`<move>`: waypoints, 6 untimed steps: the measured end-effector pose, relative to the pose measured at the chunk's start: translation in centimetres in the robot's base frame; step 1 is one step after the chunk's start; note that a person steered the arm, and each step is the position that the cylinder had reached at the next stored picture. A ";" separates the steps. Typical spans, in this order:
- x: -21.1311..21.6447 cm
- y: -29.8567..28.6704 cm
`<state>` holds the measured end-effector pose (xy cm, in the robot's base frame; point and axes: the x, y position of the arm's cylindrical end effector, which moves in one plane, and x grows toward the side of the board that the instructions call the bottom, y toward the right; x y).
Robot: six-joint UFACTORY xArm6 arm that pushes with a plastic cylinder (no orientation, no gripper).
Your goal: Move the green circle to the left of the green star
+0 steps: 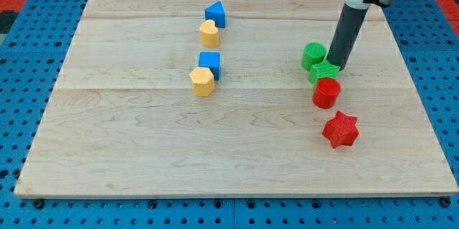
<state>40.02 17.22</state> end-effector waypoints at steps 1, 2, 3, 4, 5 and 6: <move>-2.0 1.3; -6.2 1.0; -6.7 -3.1; -4.3 -3.2; -1.5 -4.8; 0.1 -4.8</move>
